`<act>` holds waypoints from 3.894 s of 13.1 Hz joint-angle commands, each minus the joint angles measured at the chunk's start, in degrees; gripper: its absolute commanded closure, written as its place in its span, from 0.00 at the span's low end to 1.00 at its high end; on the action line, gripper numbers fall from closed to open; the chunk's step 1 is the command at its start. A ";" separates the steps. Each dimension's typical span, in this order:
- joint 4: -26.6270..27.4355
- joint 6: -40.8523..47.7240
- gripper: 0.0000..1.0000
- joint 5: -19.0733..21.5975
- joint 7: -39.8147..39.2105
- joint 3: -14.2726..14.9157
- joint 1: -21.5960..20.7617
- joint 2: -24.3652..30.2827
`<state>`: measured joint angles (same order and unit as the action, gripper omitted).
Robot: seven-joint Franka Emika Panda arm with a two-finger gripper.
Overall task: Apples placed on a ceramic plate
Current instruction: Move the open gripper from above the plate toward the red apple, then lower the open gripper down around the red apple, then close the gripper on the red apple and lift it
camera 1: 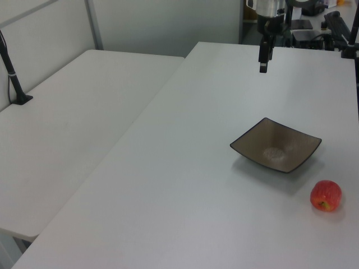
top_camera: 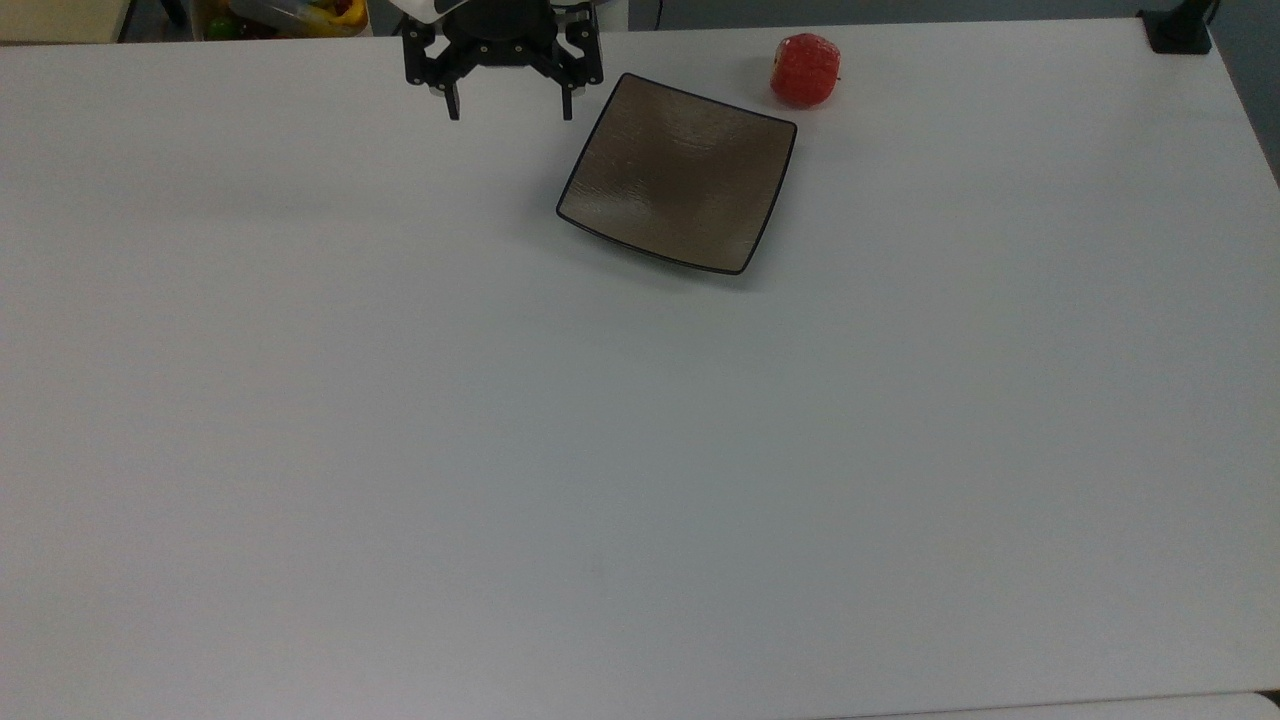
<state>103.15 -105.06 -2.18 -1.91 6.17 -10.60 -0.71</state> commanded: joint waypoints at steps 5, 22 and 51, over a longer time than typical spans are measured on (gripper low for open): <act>-2.16 2.40 0.00 0.69 1.21 0.42 0.14 -0.17; 21.55 -0.76 0.00 0.77 -23.39 -12.30 -12.25 16.80; 25.70 -8.85 0.00 -2.21 -28.94 -28.40 -15.77 -1.74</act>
<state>129.42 -112.33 -3.54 -30.19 -22.57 -25.96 -0.76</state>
